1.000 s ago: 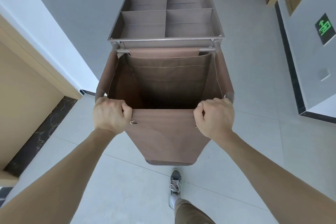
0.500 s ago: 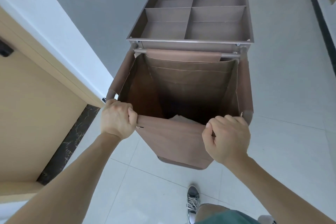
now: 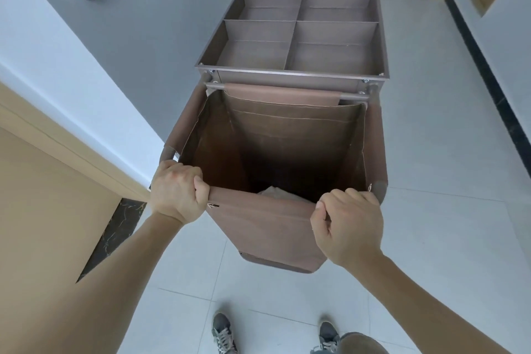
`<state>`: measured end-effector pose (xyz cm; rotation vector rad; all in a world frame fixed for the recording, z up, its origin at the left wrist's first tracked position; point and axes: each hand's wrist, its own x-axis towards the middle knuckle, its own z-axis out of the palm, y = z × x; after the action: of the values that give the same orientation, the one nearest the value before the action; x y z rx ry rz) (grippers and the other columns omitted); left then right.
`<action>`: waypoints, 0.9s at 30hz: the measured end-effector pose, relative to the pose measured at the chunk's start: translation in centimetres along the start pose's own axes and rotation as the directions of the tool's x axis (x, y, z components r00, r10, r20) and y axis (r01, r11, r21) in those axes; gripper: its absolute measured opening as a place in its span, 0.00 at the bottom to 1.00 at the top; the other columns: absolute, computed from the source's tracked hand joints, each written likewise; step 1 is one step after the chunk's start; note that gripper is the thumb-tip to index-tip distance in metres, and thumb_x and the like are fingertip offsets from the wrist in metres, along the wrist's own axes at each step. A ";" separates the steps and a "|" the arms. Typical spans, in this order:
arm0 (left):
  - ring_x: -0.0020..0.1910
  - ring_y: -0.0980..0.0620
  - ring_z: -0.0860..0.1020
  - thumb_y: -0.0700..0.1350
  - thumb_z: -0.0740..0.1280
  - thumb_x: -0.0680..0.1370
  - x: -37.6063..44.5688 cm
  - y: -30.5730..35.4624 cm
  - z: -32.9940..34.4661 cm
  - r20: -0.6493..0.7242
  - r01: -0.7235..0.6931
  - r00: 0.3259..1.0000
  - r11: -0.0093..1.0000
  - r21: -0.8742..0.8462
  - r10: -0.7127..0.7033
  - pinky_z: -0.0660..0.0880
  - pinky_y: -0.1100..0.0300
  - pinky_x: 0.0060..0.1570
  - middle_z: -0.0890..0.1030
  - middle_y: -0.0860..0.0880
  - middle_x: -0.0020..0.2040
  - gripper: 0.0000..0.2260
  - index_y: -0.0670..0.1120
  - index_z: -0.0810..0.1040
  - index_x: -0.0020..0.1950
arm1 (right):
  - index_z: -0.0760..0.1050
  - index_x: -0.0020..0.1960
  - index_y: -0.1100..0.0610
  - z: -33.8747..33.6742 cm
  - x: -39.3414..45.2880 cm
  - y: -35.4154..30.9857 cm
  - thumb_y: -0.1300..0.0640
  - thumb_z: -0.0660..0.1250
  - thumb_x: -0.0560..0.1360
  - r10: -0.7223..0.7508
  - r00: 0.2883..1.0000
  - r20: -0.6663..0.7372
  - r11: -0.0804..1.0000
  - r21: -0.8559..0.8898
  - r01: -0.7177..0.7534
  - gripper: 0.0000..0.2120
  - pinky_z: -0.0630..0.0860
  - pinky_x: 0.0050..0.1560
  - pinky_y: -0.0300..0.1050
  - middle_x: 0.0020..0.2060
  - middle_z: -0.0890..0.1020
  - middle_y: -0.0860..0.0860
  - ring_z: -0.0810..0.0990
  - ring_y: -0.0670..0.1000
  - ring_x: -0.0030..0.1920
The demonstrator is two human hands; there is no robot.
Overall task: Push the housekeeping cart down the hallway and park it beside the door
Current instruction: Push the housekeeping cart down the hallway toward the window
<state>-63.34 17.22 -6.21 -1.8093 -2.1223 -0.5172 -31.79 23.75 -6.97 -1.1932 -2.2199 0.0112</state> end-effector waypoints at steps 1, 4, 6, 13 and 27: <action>0.25 0.41 0.69 0.45 0.52 0.73 0.7 -0.9 0.2 0.002 -0.006 1.000 1.000 -0.014 0.006 0.75 0.48 0.41 0.71 0.45 0.23 0.18 0.41 0.70 0.26 | 0.68 0.29 0.54 0.8 0.5 -0.6 0.54 0.56 0.76 0.020 1.000 -0.005 1.000 -0.005 -0.020 0.17 0.61 0.37 0.45 0.25 0.69 0.47 0.64 0.50 0.29; 0.25 0.45 0.67 0.45 0.52 0.74 2.6 -3.8 0.9 -0.002 -0.034 0.999 0.998 -0.058 0.034 0.75 0.48 0.42 0.72 0.45 0.23 0.19 0.42 0.70 0.25 | 0.73 0.29 0.55 3.2 2.1 -2.6 0.54 0.58 0.75 0.107 0.994 -0.009 0.993 -0.045 -0.107 0.17 0.67 0.36 0.46 0.25 0.72 0.49 0.69 0.52 0.29; 0.24 0.43 0.67 0.45 0.52 0.74 3.9 -5.8 1.4 0.003 -0.054 0.999 0.995 -0.080 0.054 0.74 0.48 0.42 0.72 0.44 0.23 0.19 0.41 0.70 0.25 | 0.73 0.29 0.55 4.5 3.5 -4.0 0.54 0.58 0.74 0.152 0.988 -0.036 0.985 -0.076 -0.155 0.16 0.67 0.36 0.45 0.24 0.72 0.49 0.69 0.51 0.29; 0.26 0.47 0.61 0.45 0.52 0.73 8.5 -12.3 3.2 -0.018 -0.130 0.992 0.983 -0.128 0.128 0.74 0.49 0.40 0.71 0.44 0.22 0.19 0.42 0.71 0.25 | 0.68 0.27 0.56 8.4 7.7 -8.7 0.56 0.57 0.73 0.265 0.960 -0.092 0.957 -0.101 -0.274 0.16 0.65 0.37 0.48 0.23 0.69 0.49 0.66 0.53 0.28; 0.24 0.42 0.68 0.45 0.51 0.72 19.7 -24.9 7.5 0.022 -0.196 0.980 0.973 -0.120 0.200 0.73 0.48 0.41 0.70 0.43 0.22 0.18 0.41 0.71 0.26 | 0.66 0.32 0.48 15.9 18.3 -14.6 0.44 0.52 0.79 0.251 0.959 0.132 0.959 -0.167 -0.228 0.19 0.72 0.42 0.49 0.27 0.69 0.43 0.68 0.49 0.31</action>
<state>-91.08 34.47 -5.87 -2.0804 -1.9398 -0.5751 -58.47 33.27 -6.46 -1.5879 -2.2222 0.0345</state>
